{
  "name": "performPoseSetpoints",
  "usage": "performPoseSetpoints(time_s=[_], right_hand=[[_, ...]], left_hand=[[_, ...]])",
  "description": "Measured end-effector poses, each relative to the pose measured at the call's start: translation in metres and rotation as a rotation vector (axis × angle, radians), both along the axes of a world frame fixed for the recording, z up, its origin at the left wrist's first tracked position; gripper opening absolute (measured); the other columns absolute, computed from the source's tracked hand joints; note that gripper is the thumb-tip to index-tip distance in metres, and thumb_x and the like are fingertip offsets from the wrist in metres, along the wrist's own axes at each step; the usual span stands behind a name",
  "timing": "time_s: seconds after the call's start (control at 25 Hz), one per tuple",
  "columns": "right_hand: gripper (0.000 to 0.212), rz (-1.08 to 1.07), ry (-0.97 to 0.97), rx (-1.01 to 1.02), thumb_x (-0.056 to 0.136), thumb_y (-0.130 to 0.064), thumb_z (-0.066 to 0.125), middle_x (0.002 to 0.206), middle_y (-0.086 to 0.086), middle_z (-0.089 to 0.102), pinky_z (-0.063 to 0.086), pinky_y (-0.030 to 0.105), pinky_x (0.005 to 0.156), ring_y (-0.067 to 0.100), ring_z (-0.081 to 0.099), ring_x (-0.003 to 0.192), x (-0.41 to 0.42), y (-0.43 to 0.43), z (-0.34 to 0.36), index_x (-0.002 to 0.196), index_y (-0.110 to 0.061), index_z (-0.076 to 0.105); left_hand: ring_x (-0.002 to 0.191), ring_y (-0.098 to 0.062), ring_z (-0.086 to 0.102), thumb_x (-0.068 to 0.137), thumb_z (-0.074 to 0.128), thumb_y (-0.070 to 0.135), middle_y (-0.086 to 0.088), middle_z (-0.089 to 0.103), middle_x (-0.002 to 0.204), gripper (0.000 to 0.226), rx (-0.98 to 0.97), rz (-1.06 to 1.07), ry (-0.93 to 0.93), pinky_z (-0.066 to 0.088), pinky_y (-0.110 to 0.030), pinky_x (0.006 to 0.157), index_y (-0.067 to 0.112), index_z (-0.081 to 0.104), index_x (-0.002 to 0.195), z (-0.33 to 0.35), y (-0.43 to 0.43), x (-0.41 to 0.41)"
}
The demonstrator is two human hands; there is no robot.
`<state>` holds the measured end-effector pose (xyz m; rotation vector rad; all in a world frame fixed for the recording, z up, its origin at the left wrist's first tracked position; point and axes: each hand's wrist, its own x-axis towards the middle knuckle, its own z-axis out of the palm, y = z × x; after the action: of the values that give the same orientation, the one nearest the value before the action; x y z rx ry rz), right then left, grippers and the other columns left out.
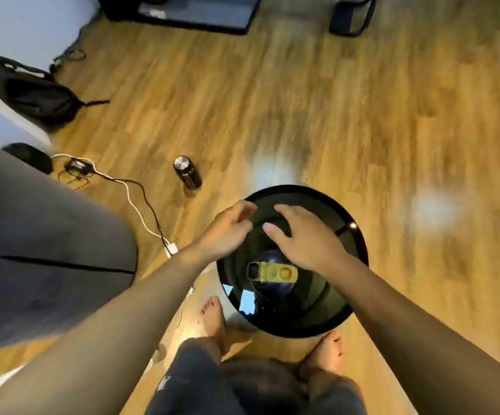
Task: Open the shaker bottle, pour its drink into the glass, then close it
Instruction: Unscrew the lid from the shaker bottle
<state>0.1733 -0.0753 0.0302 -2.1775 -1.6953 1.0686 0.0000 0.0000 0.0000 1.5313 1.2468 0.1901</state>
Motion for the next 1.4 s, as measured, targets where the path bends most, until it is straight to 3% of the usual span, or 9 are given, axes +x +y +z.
performPoseSetpoints(time_s=[0.2,0.32,0.48,0.64,0.84,1.0,1.12,1.24,1.4], right_hand=[[0.064,0.136,-0.223,-0.199,0.1,-0.06,0.028,0.163,0.008,0.031,0.045,0.048,0.106,0.032,0.031,0.146,-0.048,-0.043,-0.1,0.156,-0.027,0.027],[0.062,0.05,-0.411,0.046,0.096,-0.06,0.026,0.152,0.01,0.05,0.053,0.044,0.088,0.036,0.051,0.13,-0.058,-0.05,-0.137,0.146,-0.029,0.046],[0.053,0.003,-0.508,0.41,0.087,-0.054,0.039,0.113,0.009,0.074,0.04,0.032,0.058,0.034,0.068,0.093,-0.058,-0.051,-0.163,0.118,-0.026,0.072],[0.062,0.19,-0.479,0.399,0.079,-0.058,0.027,0.121,-0.005,0.072,0.044,0.04,0.077,0.027,0.061,0.106,-0.046,-0.05,-0.154,0.121,-0.038,0.069],[0.057,0.52,-0.504,0.244,0.09,-0.044,0.026,0.143,-0.006,0.06,0.019,0.056,0.116,0.021,0.042,0.134,-0.053,-0.045,-0.126,0.139,-0.038,0.055],[0.076,0.091,-0.712,0.094,0.092,-0.074,0.02,0.143,0.014,0.049,0.044,0.052,0.092,0.038,0.049,0.127,-0.07,-0.049,-0.134,0.147,-0.027,0.043],[0.076,0.004,-0.745,0.006,0.09,-0.074,0.031,0.131,0.019,0.045,0.042,0.041,0.071,0.04,0.059,0.107,-0.076,-0.048,-0.14,0.14,-0.019,0.044],[0.051,0.202,-0.502,0.097,0.077,-0.057,0.054,0.125,0.006,0.042,0.038,0.041,0.077,0.036,0.051,0.107,-0.068,-0.05,-0.135,0.12,-0.029,0.051],[0.037,0.408,-0.301,0.283,0.076,-0.052,0.058,0.121,-0.009,0.053,0.042,0.044,0.096,0.021,0.049,0.11,-0.061,-0.057,-0.131,0.11,-0.036,0.061]], left_hand=[[0.135,-0.02,0.054,0.083,0.077,0.0,0.003,0.054,0.142,0.091,-0.076,-0.407,0.164,0.048,-0.018,0.096,0.019,0.03,0.158,-0.1,-0.043,-0.022],[0.119,0.002,0.062,0.07,0.091,0.016,0.034,0.059,0.126,0.111,0.036,-0.348,-0.066,0.045,-0.005,0.087,0.049,0.025,0.152,-0.153,-0.063,-0.035],[0.138,0.015,0.043,0.058,0.098,0.047,0.046,0.04,0.146,0.118,0.246,-0.1,-0.287,0.033,-0.001,0.106,0.065,0.022,0.146,-0.213,-0.093,-0.025],[0.124,0.015,0.055,0.042,0.098,0.059,0.034,0.058,0.129,0.119,0.451,0.076,-0.321,0.047,-0.01,0.099,0.036,0.04,0.144,-0.249,-0.107,-0.002],[0.105,0.029,0.054,0.042,0.097,0.056,0.035,0.059,0.11,0.101,0.372,0.101,-0.289,0.048,-0.002,0.086,0.057,0.033,0.12,-0.235,-0.108,0.0],[0.105,0.017,0.063,0.038,0.096,0.054,0.024,0.069,0.111,0.091,0.25,0.117,-0.368,0.05,-0.013,0.084,0.062,0.042,0.11,-0.241,-0.112,0.001],[0.117,-0.009,0.067,0.039,0.097,0.053,0.011,0.071,0.12,0.102,0.234,0.109,-0.366,0.056,-0.035,0.099,0.05,0.045,0.126,-0.24,-0.112,0.0],[0.128,-0.013,0.062,0.043,0.097,0.048,0.005,0.065,0.137,0.126,0.218,0.069,-0.381,0.052,-0.038,0.108,0.028,0.036,0.151,-0.239,-0.11,-0.002],[0.121,-0.002,0.063,0.048,0.096,0.041,0.015,0.064,0.132,0.11,0.245,0.024,-0.403,0.054,-0.024,0.098,0.033,0.042,0.144,-0.238,-0.112,-0.002]])
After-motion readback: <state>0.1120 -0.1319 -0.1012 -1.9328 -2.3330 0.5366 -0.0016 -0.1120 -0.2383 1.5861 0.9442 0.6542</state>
